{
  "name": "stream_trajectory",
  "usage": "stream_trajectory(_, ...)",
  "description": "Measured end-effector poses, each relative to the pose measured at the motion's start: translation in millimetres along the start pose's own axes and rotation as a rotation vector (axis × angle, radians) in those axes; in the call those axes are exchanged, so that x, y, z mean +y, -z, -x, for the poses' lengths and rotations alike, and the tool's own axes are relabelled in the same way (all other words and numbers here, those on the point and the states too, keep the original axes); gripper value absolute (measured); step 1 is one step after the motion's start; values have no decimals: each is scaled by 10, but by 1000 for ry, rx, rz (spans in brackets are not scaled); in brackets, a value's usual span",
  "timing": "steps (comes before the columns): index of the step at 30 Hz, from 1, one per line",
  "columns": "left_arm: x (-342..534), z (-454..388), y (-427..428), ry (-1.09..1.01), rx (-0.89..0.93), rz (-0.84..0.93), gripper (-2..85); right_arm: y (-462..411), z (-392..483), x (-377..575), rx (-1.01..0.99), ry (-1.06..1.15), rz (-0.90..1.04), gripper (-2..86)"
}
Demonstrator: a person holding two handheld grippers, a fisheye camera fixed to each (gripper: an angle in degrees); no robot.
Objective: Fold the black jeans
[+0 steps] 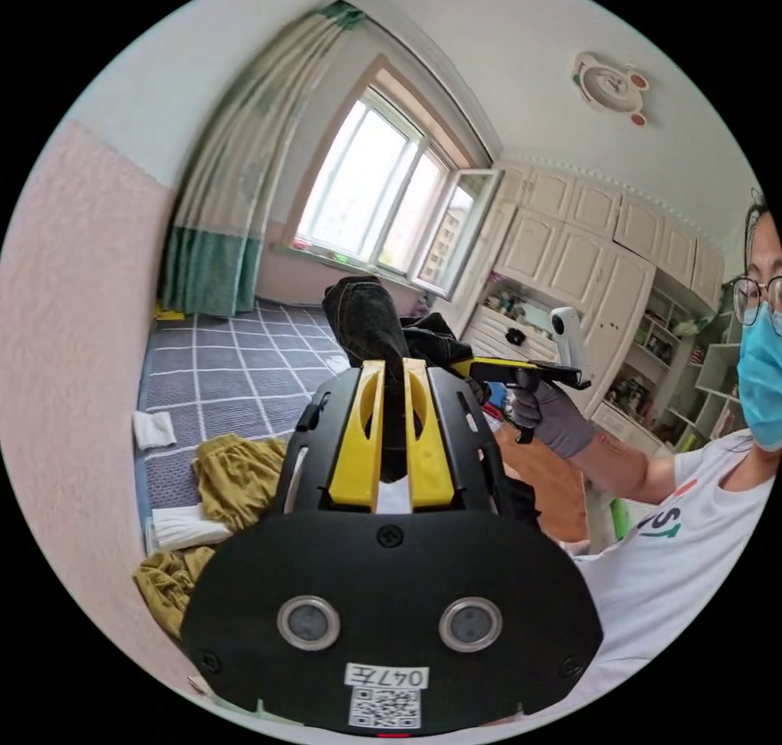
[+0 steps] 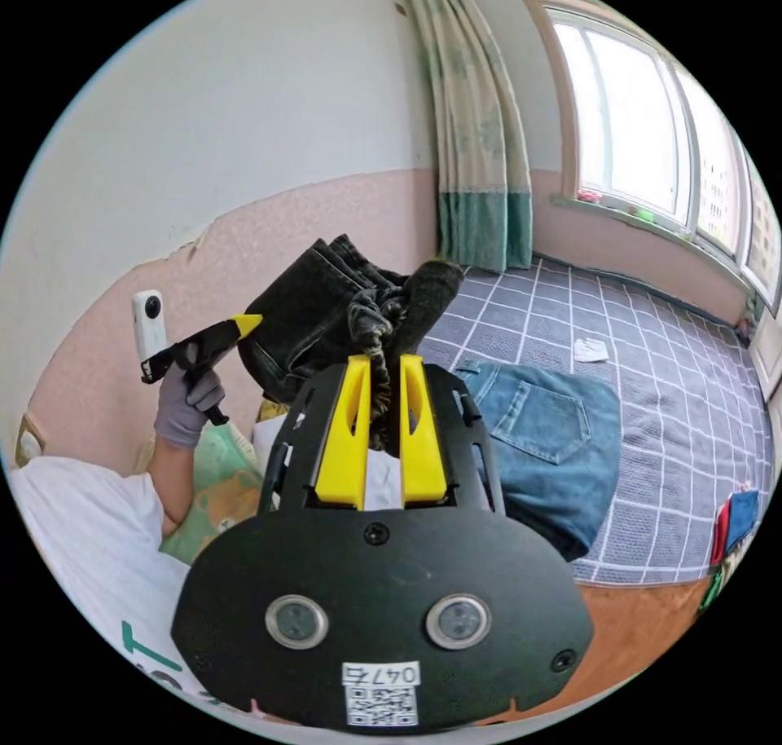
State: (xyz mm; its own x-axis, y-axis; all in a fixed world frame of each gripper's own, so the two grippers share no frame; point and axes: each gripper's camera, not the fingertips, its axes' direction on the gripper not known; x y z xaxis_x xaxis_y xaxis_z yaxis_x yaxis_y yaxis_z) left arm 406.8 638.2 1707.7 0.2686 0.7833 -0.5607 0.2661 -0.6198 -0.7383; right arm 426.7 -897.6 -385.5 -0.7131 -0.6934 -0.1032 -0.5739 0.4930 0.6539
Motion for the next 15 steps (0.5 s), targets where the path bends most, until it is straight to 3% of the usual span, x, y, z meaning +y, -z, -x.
stream_trajectory(7,558,1180,625,149,-167,-118,38,-1368,690,-1129,29,195,145,18)
stream_trajectory(11,801,1536,444,187,-325,6,42,-2274,882,-1387,69,275,286,23)
stream_trajectory(15,1142,1964,62,344,-406,160,65,-3082,660,-1306,71,209,503,62)
